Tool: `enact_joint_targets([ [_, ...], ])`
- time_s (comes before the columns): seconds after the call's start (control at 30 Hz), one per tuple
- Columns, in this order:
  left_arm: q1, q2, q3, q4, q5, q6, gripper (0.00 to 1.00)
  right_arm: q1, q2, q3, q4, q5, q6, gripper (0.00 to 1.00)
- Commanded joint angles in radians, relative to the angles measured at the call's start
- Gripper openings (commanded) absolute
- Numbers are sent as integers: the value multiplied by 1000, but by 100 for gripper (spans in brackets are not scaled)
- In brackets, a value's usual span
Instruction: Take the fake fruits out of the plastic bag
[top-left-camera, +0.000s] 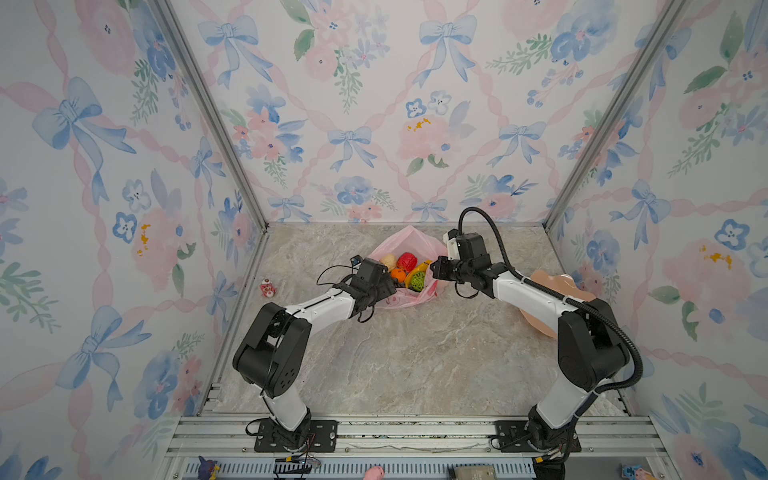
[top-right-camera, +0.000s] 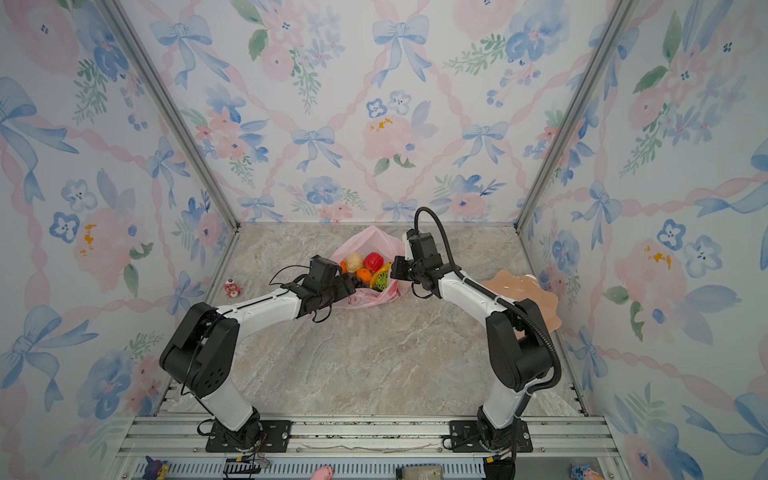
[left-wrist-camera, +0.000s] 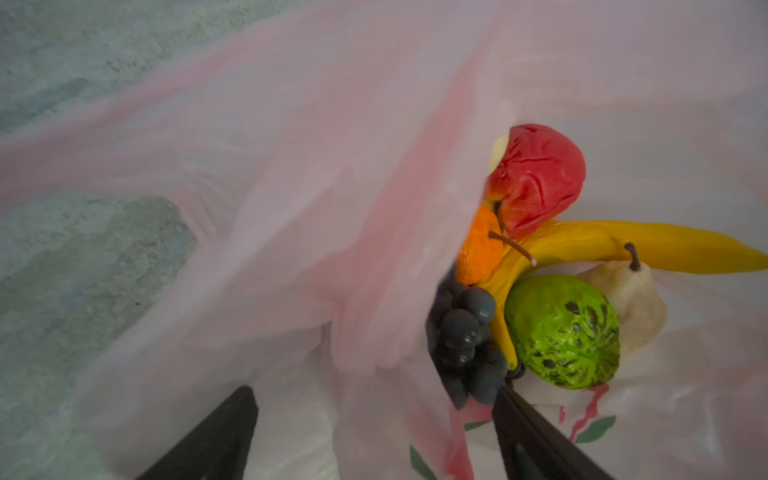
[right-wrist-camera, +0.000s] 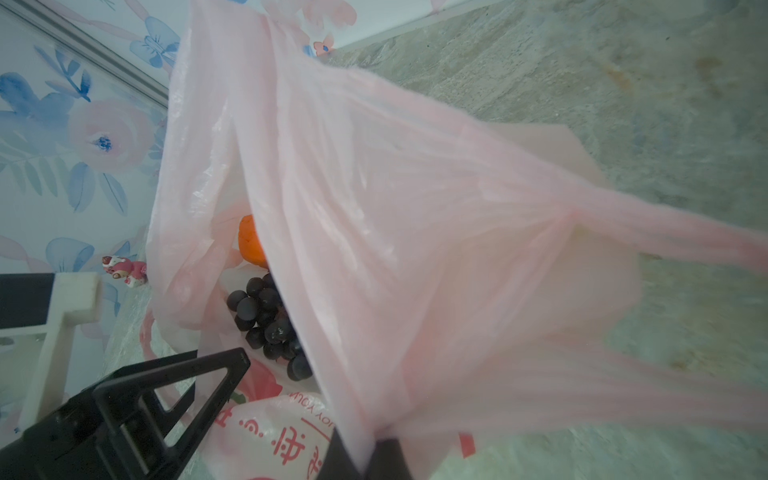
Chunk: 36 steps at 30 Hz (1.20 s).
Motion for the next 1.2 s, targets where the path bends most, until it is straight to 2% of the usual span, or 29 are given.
enact_joint_targets([
  [0.0,40,55,31,137,95,-8,82,18,-33,-22,7,-5,-17,0],
  [0.13,68,93,43,159,112,14,53,-5,-42,-43,7,-6,-8,0],
  [0.23,109,67,-40,256,147,15,24,-71,-52,-86,79,-58,45,0],
  [0.33,168,35,-122,325,197,15,4,-152,-29,-118,190,-134,115,0],
  [0.43,210,-12,-197,387,218,35,0,-240,31,-145,386,-242,269,0],
  [0.53,242,-46,-250,430,247,53,0,-287,91,-117,485,-279,343,0],
  [0.77,245,-53,-280,535,332,61,0,-251,196,63,447,-301,335,0],
  [0.9,196,-41,-255,542,359,103,0,-189,252,198,290,-303,248,2],
  [0.93,181,-40,-252,542,359,111,0,-182,254,214,245,-285,226,10],
  [1.0,157,-43,-250,542,350,122,0,-178,238,223,153,-218,188,37],
  [1.07,143,-49,-256,542,335,122,0,-183,211,225,62,-149,148,55],
  [1.17,125,-50,-259,543,327,124,0,-171,151,232,-106,-7,53,71],
])
